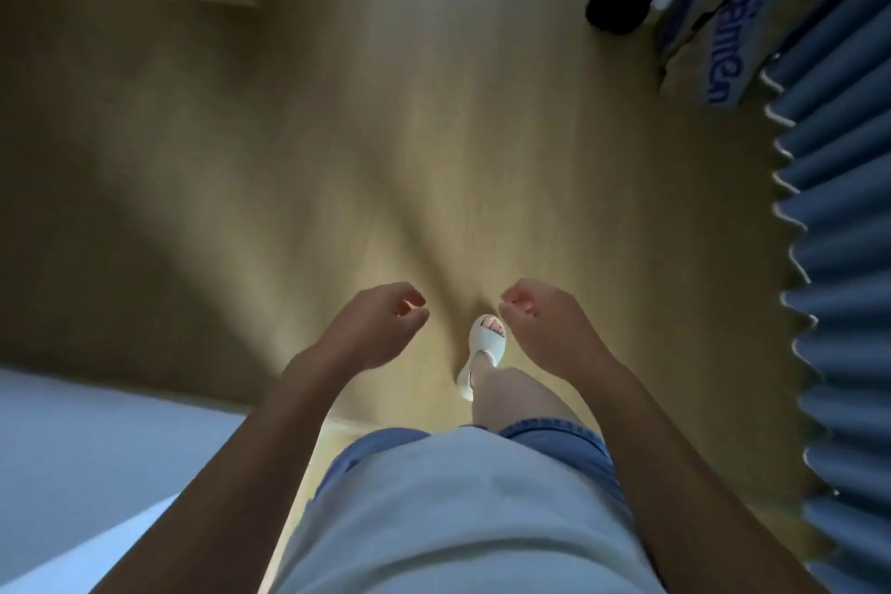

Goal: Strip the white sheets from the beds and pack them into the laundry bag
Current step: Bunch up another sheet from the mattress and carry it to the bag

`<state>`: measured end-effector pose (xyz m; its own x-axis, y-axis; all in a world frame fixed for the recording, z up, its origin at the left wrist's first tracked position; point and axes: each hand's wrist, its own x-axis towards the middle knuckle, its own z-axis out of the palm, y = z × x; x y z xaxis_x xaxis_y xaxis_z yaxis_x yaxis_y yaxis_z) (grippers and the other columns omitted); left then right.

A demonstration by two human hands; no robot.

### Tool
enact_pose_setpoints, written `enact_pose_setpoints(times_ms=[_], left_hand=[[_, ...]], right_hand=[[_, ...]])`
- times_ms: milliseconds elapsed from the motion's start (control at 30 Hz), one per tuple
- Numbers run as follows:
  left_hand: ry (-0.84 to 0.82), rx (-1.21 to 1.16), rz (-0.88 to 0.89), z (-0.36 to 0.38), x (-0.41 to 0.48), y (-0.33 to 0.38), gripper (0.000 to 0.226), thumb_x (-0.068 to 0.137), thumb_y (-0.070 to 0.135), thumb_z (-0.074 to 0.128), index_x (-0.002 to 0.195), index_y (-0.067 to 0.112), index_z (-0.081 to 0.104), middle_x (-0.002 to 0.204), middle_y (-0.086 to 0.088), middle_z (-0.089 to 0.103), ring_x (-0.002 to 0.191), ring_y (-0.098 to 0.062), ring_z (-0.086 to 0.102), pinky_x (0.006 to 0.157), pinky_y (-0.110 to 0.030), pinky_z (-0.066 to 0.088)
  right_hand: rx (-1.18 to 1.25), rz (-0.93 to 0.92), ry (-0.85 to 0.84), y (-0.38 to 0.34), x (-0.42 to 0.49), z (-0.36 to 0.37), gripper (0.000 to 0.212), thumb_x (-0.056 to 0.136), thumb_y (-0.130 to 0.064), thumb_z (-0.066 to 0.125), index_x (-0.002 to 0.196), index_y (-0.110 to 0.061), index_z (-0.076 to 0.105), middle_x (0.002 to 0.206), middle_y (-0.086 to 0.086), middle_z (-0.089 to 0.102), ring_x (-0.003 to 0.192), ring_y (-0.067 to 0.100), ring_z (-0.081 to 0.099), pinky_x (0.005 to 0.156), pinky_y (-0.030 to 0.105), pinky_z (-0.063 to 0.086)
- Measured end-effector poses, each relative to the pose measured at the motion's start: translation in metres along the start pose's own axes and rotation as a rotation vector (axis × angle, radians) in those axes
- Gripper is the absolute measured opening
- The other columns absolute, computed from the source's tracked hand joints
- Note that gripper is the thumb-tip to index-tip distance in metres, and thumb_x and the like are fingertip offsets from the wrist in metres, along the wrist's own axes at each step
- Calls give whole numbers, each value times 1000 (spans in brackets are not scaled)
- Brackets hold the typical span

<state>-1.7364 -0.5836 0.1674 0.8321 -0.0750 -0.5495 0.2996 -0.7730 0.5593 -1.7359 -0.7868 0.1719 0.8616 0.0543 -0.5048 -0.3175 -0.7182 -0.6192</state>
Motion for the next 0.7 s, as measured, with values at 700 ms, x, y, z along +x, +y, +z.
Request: enact_pose_setpoints(times_ms=[700], left_hand=[[-92,217,56,-293,531,227,34,97,34,49,125,16,58,118,-2,65,103,-20,60,87,-31,48]], right_hand=[[-103,-27,-50,-178,550,-288,25,94,-23,52,112,-10,64,104,5,67,94,21,61,84,36,50]])
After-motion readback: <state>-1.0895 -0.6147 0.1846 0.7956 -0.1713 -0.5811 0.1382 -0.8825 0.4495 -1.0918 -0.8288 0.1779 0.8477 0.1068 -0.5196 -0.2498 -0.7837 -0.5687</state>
